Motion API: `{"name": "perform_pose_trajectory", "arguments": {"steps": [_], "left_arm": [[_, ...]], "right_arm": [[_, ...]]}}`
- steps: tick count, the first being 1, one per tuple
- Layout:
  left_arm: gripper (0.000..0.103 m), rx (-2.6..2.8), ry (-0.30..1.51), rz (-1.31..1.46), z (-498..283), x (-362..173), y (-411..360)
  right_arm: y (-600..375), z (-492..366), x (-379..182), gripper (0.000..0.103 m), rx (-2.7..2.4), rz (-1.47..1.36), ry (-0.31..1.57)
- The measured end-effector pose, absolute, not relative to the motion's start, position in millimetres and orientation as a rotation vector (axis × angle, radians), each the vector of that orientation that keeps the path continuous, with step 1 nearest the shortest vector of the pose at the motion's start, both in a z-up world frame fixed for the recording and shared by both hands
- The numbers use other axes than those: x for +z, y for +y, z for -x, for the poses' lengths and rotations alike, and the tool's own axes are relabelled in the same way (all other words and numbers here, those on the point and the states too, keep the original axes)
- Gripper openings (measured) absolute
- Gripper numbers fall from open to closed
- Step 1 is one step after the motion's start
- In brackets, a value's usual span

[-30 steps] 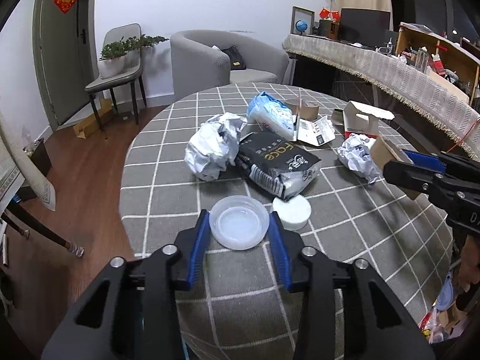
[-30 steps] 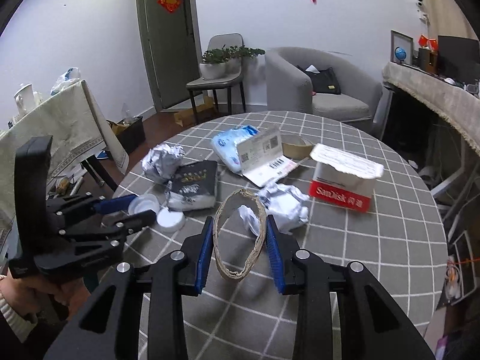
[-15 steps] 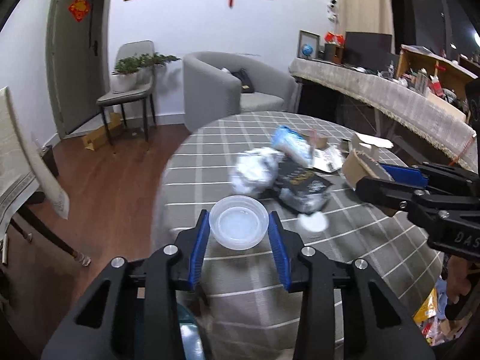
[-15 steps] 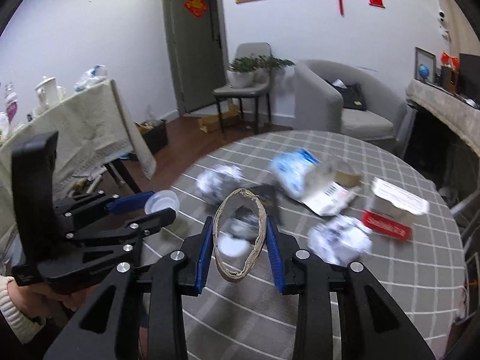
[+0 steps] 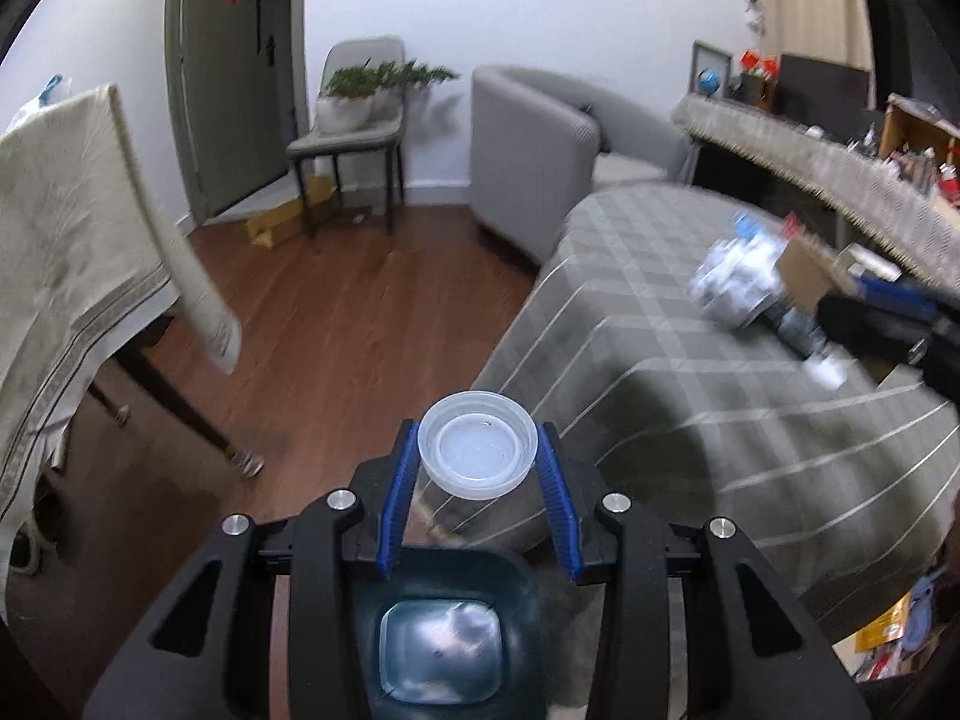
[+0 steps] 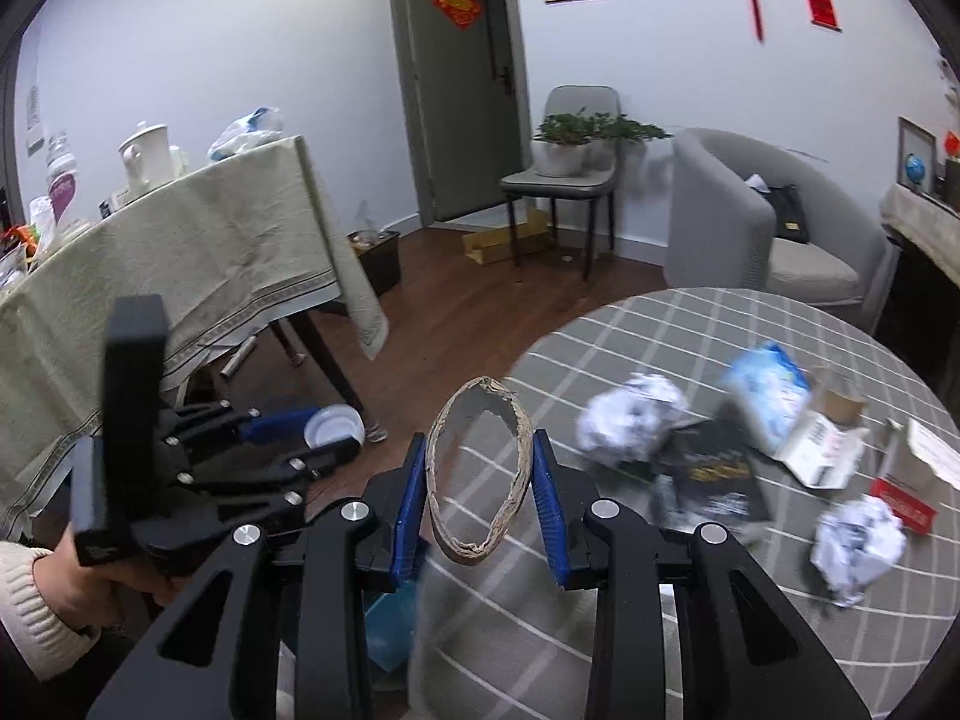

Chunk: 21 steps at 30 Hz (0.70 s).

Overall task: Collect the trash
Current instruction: 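Carry both items to the teal bin while the left tool releases the lid inside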

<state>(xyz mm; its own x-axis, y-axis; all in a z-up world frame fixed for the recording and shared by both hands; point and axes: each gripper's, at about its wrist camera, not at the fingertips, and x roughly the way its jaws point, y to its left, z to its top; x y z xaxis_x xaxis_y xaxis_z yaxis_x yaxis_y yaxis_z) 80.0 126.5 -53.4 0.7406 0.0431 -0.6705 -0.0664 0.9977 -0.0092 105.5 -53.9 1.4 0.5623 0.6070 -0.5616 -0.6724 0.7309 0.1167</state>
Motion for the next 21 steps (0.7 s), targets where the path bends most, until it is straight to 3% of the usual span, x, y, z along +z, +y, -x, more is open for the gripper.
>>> {"name": "perform_pose_trajectory", "arguments": {"steps": [21], "left_arm": [[0.042, 0.105, 1.147, 0.106, -61, -161, 212]], "right_arm": [[46, -109, -32, 0.034, 0.851, 0.167, 0.735]]}}
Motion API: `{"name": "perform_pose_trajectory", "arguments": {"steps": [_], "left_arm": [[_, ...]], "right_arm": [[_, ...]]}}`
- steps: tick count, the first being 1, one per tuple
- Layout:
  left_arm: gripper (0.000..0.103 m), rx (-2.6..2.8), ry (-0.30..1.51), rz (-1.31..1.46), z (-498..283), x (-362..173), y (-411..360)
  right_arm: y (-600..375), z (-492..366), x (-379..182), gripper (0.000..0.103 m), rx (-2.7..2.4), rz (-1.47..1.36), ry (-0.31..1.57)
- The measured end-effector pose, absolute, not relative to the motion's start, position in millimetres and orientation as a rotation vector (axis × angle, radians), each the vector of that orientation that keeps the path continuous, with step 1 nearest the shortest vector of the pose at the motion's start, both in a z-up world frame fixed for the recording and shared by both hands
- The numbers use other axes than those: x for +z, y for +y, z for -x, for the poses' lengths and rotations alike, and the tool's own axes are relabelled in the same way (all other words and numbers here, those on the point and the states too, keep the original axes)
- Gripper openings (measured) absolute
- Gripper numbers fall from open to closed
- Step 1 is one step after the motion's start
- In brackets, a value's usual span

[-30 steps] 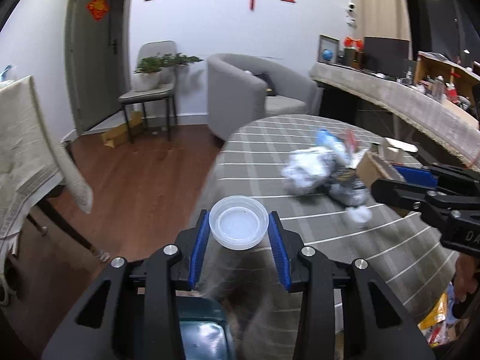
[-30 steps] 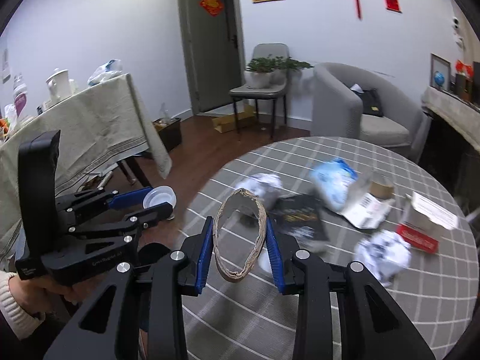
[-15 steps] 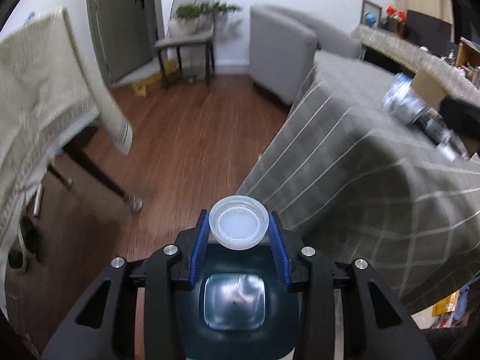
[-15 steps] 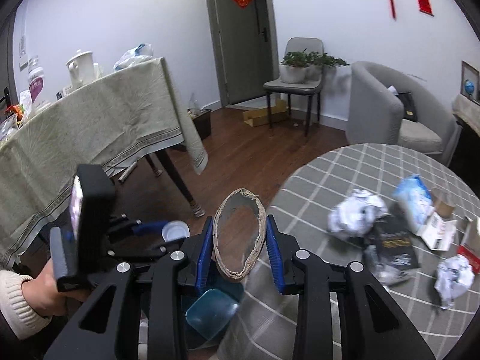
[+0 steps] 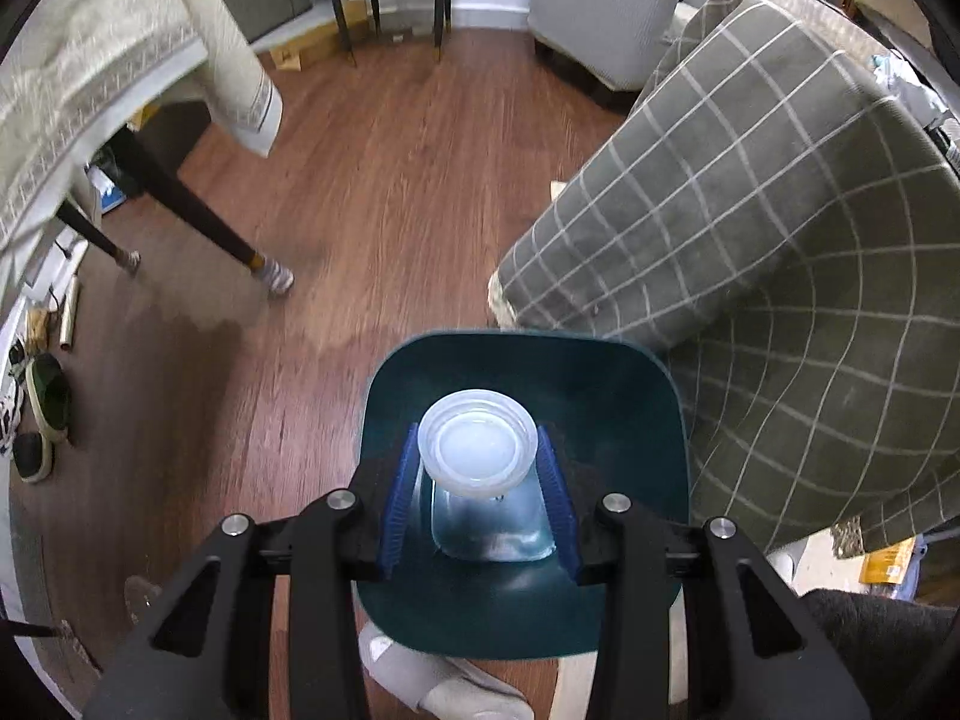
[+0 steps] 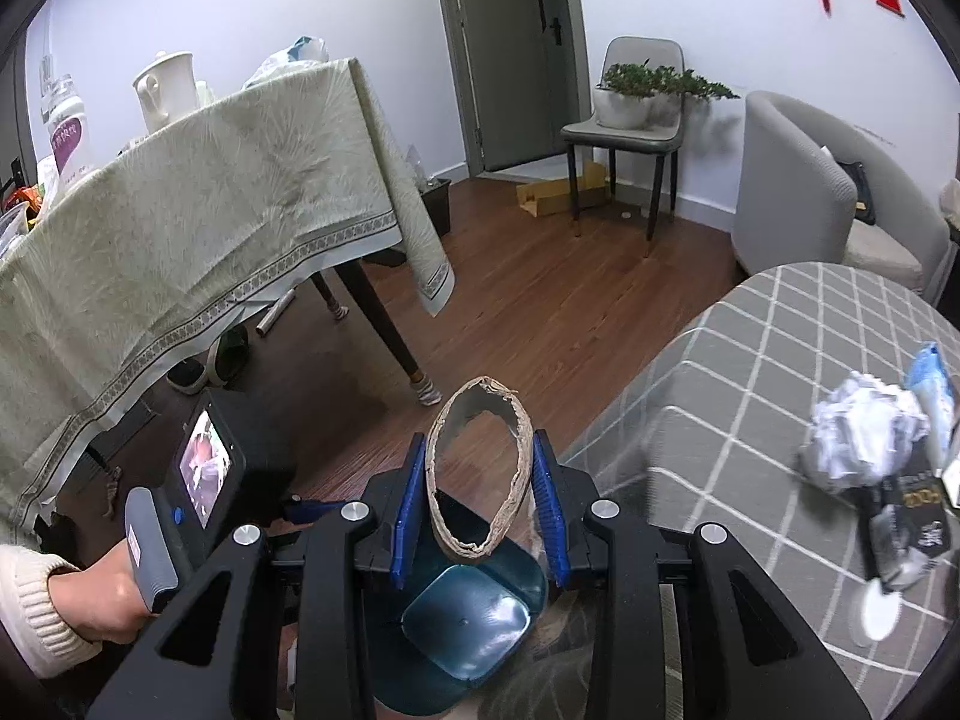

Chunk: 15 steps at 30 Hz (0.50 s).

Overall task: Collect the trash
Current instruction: 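Carry both items to the teal bin while the left tool releases the lid inside, then lower the right tool into the teal bin and release the cardboard ring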

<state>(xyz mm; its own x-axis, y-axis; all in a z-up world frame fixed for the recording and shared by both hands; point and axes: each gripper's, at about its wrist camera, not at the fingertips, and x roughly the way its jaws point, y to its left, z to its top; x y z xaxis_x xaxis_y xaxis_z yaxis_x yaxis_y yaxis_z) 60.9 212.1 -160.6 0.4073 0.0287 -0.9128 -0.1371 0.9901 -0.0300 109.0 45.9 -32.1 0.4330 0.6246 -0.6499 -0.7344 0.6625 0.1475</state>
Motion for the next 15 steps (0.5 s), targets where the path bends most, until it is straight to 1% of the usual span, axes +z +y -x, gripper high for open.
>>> {"name": "perform_pose_trajectory", "arguments": {"steps": [4, 8, 15], "left_arm": [[0.043, 0.103, 1.185, 0.116, -53, -169, 220], [0.052, 0.103, 1.186, 0.124, -50, -171, 226], [0.052, 0.103, 1.13, 0.135, -46, -159, 235]], "right_arm": [[57, -110, -39, 0.034, 0.854, 0.182, 0.749], [67, -110, -48, 0.034, 0.858, 0.192, 0.772], [84, -115, -68, 0.034, 0.855, 0.204, 0.84]]}}
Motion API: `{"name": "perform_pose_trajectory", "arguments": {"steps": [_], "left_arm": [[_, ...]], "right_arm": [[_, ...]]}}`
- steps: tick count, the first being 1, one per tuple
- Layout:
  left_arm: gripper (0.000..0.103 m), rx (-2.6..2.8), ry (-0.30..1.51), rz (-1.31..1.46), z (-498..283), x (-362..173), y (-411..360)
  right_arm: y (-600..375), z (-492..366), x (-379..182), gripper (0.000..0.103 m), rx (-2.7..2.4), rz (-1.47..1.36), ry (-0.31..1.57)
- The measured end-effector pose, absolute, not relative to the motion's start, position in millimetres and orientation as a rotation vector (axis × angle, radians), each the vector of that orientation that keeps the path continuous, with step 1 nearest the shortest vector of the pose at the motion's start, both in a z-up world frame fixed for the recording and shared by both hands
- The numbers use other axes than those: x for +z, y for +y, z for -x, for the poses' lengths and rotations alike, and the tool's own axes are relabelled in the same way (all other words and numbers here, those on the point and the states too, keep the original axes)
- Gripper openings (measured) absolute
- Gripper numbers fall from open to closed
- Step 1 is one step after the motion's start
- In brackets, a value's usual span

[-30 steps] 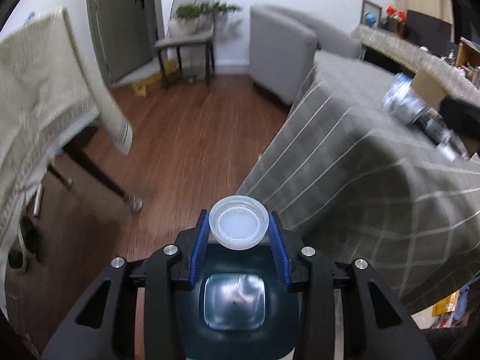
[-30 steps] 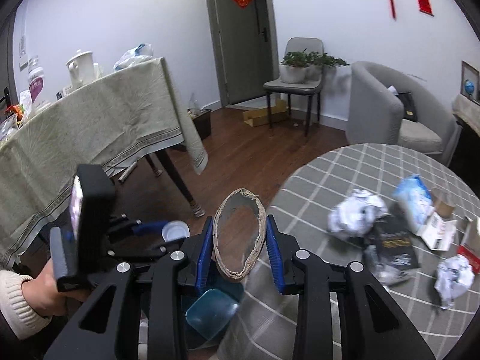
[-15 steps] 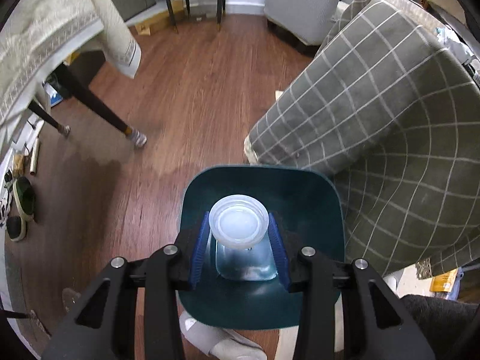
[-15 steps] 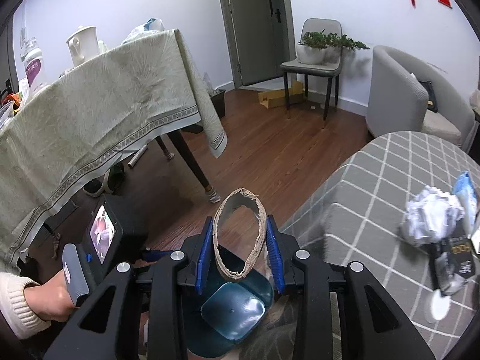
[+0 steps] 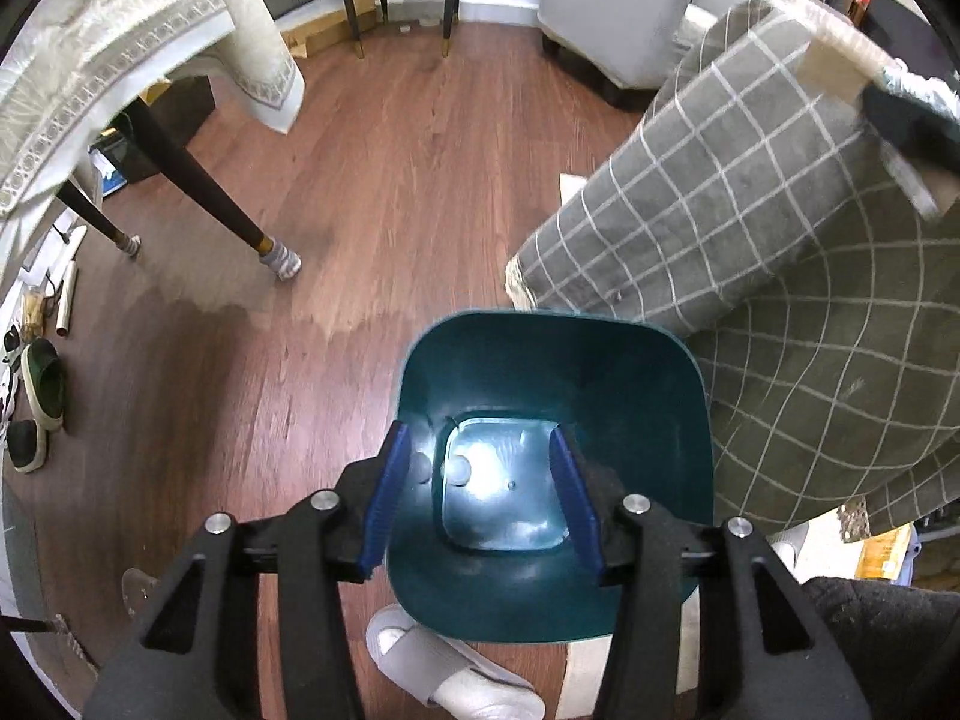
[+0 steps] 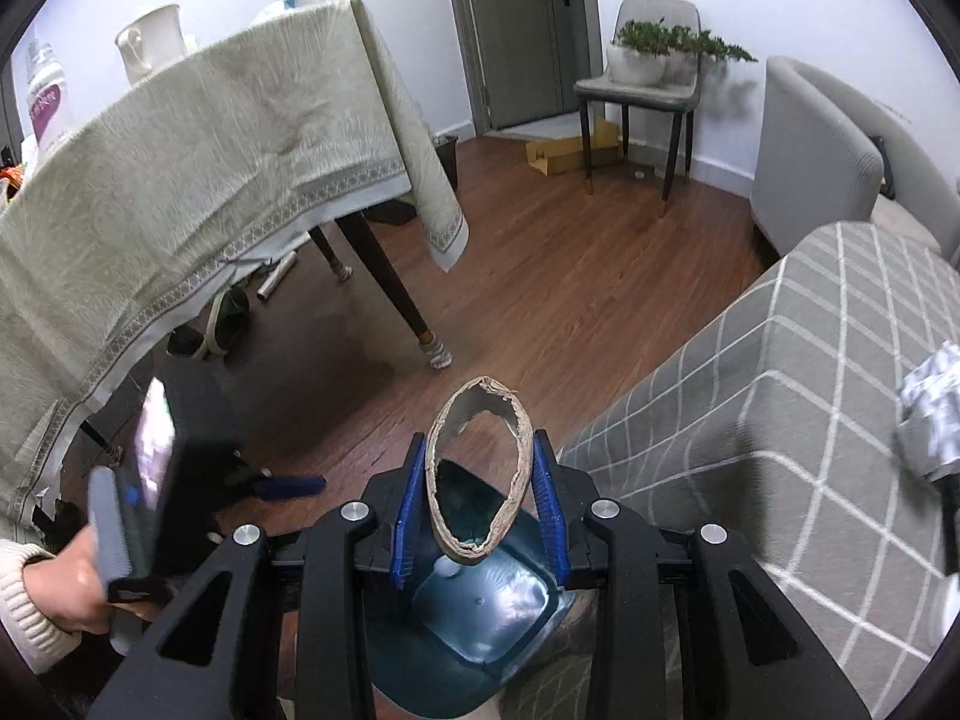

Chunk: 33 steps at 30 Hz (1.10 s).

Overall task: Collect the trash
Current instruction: 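Lower the right tool into the teal bin and release the cardboard ring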

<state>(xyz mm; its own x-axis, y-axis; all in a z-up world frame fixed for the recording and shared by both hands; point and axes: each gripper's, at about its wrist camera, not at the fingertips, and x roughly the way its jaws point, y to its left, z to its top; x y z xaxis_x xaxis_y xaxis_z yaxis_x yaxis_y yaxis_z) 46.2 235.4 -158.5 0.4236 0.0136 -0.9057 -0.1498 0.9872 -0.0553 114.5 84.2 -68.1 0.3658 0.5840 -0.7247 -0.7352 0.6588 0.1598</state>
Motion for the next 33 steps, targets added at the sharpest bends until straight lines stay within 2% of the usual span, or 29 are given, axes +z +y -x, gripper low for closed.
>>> {"name": "perform_pose_trajectory", "arguments": {"steps": [9, 21, 33], "left_arm": [[0.052, 0.115, 0.943, 0.147, -34, -112, 248], [0.045, 0.106, 0.749, 0.157, -19, -58, 254], [0.032, 0.081, 0.664, 0.172, -11, -25, 253]], "right_arm": [[107, -117, -116, 0.034, 0.829, 0.245, 0.975], [133, -100, -181, 0.034, 0.832, 0.345, 1.115], [149, -78, -267, 0.034, 0.809, 0.464, 1.284]]}}
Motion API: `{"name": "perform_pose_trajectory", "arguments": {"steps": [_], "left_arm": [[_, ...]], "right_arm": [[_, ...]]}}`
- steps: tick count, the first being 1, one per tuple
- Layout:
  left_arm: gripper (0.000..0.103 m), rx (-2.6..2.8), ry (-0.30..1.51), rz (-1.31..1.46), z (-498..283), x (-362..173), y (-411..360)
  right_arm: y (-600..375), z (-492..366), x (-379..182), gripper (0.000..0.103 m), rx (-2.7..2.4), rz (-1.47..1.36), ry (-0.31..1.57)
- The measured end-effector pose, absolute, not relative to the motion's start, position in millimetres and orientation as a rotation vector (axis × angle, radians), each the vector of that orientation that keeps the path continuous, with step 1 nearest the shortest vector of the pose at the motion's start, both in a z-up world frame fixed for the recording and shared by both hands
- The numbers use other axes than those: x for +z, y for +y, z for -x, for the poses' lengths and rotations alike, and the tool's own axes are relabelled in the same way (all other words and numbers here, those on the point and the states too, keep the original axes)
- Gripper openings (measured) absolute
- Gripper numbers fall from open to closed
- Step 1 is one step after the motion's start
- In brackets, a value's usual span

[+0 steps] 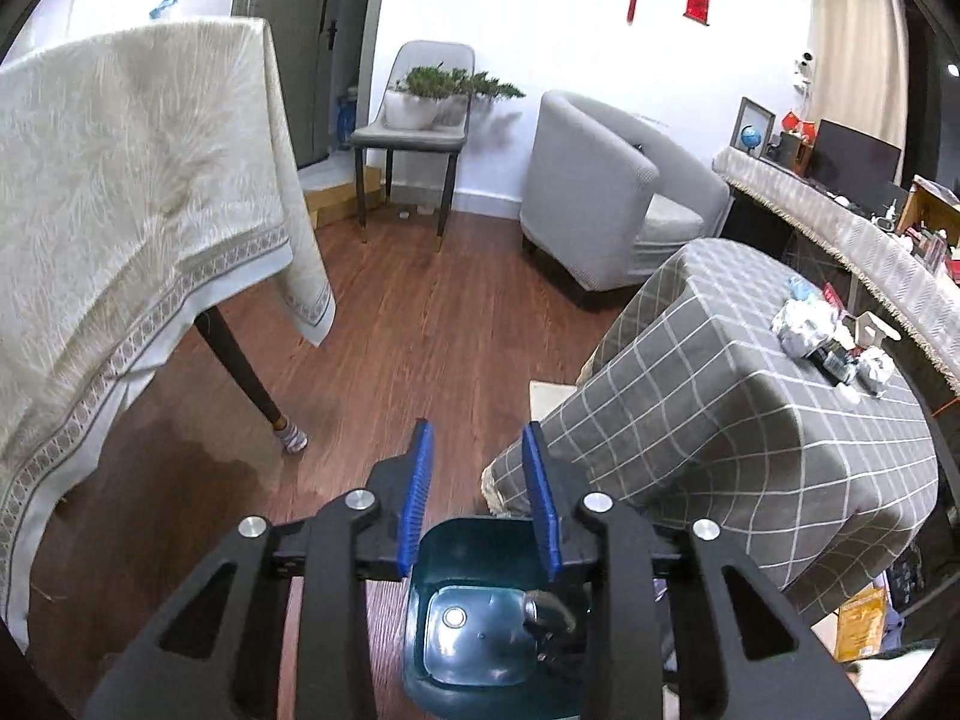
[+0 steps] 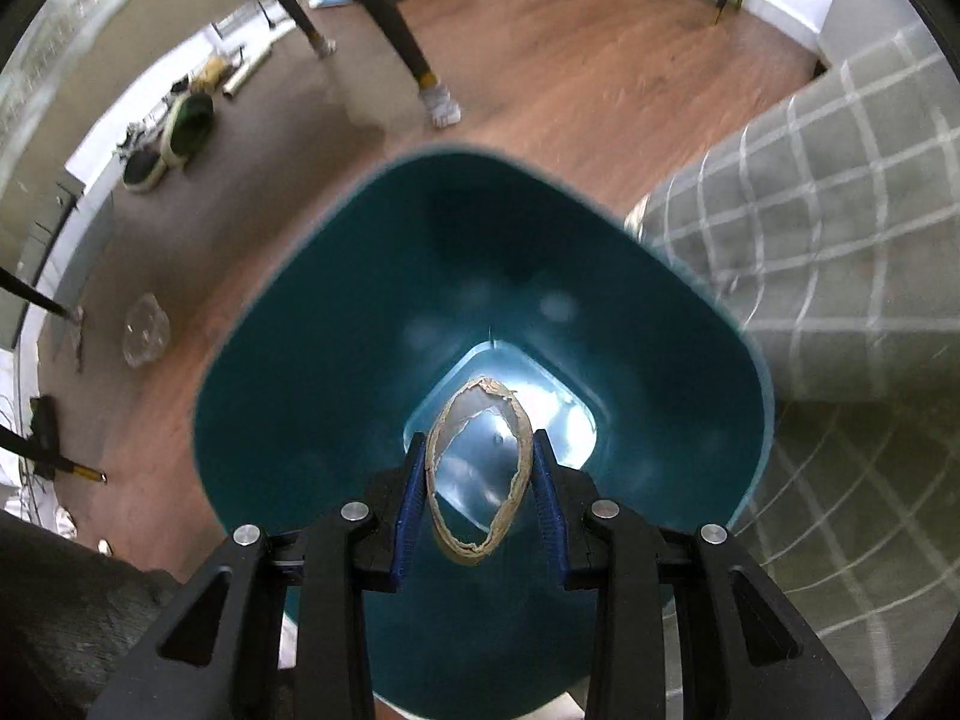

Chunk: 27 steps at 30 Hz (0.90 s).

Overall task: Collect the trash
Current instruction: 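Lower the right tool into the teal bin and release the cardboard ring, then move both open tools back over the table toward the paper balls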

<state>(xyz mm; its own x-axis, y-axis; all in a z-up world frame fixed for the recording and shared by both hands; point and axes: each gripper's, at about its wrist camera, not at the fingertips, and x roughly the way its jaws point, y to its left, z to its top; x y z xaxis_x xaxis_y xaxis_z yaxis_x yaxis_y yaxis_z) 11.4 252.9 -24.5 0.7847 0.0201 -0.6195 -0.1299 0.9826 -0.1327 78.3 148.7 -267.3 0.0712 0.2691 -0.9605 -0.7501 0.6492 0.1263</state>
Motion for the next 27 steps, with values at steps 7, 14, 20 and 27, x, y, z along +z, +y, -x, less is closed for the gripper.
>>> {"name": "perform_pose_trajectory", "arguments": {"steps": [7, 14, 20, 27], "left_arm": [[0.032, 0.077, 0.621, 0.154, -8, -7, 247], [0.032, 0.079, 0.602, 0.185, -10, 0, 249], [0.033, 0.083, 0.566, 0.172, -11, 13, 242], [0.044, 0.061, 0.54, 0.162, -20, 25, 223]], "right_arm": [[144, -71, -282, 0.054, 0.789, 0.516, 1.319], [137, -71, -264, 0.056, 0.802, 0.488, 1.286], [132, -67, -211, 0.056, 0.861, 0.43, 1.174], [120, -60, -132, 0.056, 0.914, 0.392, 0.977]]}}
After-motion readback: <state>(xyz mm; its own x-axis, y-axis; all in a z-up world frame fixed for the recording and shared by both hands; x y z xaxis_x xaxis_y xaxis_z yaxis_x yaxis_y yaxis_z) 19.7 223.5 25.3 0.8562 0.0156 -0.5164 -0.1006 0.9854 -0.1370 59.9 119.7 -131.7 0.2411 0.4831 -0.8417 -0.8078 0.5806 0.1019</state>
